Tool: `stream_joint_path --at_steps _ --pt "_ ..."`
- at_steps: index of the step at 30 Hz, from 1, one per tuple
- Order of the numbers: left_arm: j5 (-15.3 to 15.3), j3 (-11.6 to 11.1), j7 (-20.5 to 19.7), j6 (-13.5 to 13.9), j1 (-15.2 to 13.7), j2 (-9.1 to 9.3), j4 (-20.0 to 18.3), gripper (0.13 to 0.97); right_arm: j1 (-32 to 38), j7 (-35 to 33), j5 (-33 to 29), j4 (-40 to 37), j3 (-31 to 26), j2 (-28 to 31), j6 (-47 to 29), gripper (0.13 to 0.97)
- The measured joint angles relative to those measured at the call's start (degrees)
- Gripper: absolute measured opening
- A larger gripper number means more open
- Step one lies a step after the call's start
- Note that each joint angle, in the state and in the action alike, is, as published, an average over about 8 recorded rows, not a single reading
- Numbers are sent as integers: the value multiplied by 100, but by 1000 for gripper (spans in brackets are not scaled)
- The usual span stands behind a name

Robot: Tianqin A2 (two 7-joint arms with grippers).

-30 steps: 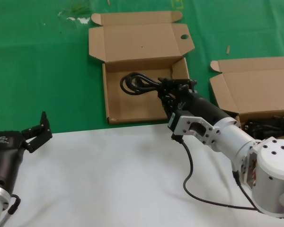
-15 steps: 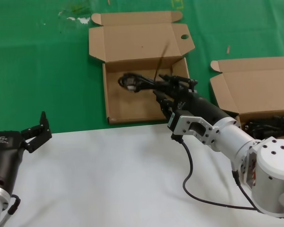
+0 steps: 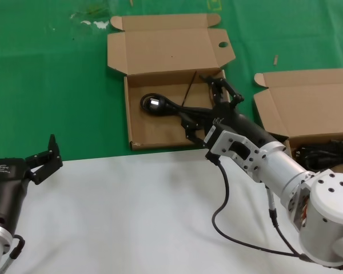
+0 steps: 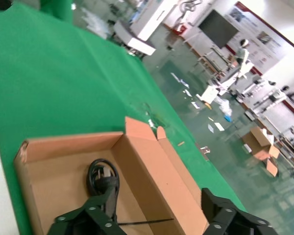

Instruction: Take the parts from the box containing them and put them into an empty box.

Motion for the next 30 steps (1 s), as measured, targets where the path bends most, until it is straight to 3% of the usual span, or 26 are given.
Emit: stream_joint_path --at_steps 14,23,30 --pt "0 0 1 0 0 0 0 966 -733 1104 -686 153 1108 -370 -301 784" --pt "0 0 1 0 0 0 0 966 -1210 1822 -1133 252 1829 -610 -497 906" --pt "0 0 1 0 0 0 0 966 -1583 2382 -1482 330 2391 -798 -650 948"
